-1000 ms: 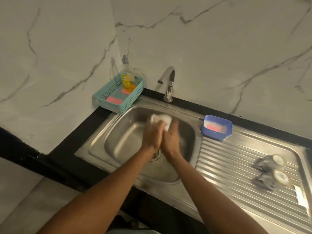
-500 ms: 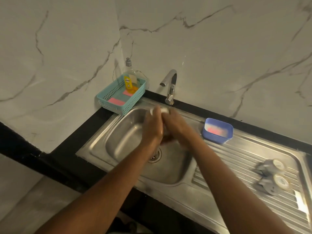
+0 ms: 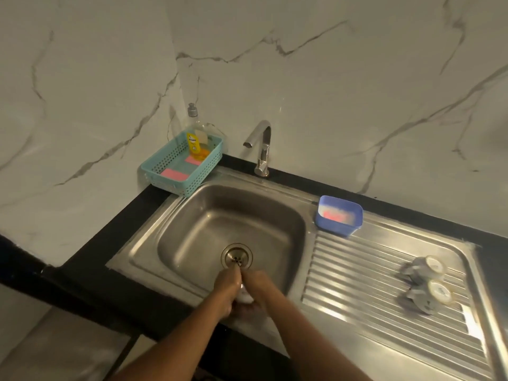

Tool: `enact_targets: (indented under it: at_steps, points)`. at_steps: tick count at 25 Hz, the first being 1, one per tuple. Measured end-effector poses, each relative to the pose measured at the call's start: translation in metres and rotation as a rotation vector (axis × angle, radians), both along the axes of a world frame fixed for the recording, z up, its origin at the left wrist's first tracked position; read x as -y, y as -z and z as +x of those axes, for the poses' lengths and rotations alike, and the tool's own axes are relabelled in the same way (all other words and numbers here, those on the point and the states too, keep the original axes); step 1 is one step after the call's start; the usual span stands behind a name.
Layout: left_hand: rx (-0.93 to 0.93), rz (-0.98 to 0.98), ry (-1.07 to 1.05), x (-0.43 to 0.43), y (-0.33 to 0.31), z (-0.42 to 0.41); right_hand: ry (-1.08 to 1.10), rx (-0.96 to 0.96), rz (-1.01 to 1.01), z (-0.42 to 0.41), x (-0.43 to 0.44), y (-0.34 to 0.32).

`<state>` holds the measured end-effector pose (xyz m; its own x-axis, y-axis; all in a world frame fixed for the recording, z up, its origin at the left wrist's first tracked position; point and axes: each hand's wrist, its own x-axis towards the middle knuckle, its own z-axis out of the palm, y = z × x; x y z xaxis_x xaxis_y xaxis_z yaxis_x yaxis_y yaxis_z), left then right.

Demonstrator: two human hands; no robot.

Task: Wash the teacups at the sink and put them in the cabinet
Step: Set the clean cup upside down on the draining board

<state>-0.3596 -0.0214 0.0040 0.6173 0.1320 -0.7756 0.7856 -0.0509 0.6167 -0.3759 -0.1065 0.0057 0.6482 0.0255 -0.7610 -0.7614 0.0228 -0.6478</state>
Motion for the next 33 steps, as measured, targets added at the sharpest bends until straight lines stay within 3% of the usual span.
enact_targets:
  at_steps: [4, 7, 9, 11, 15, 18, 20, 24, 29, 33]
  points:
    - [0.044, -0.039, 0.131, 0.006, -0.006, -0.016, 0.096, 0.016, -0.103, -0.011, 0.012, 0.007]
    - [0.14, -0.171, 0.052, 0.028, -0.024, -0.01, 0.228, 0.176, -0.296, -0.016, 0.033, -0.013]
    - [0.159, -0.255, 0.051, 0.048, -0.031, -0.016, 0.287, 0.263, -0.322, -0.024, 0.055, -0.028]
    - [0.165, -0.384, 0.063, 0.07, -0.039, -0.017, 0.233, 0.374, -0.381, -0.033, 0.082, -0.047]
    - [0.106, -0.493, 0.242, 0.125, -0.055, -0.018, -0.004, 0.476, -0.726, -0.048, 0.149, -0.087]
    - [0.145, -0.437, 0.463, 0.168, -0.059, -0.014, -0.101, 0.44, -0.892, -0.047, 0.205, -0.112]
    - [0.272, -0.408, 0.52, 0.194, -0.055, -0.01, -0.173, 0.376, -0.969, -0.04, 0.24, -0.125]
    - [0.6, -0.101, 0.732, 0.242, -0.036, 0.011, -0.27, 0.276, -1.086, -0.016, 0.293, -0.126]
    - [0.622, 0.116, 0.915, 0.291, -0.01, 0.035, -0.381, 0.2, -1.154, 0.011, 0.339, -0.103]
    - [0.635, 0.17, 0.964, 0.31, 0.015, 0.048, -0.398, 0.176, -1.186, 0.019, 0.358, -0.079]
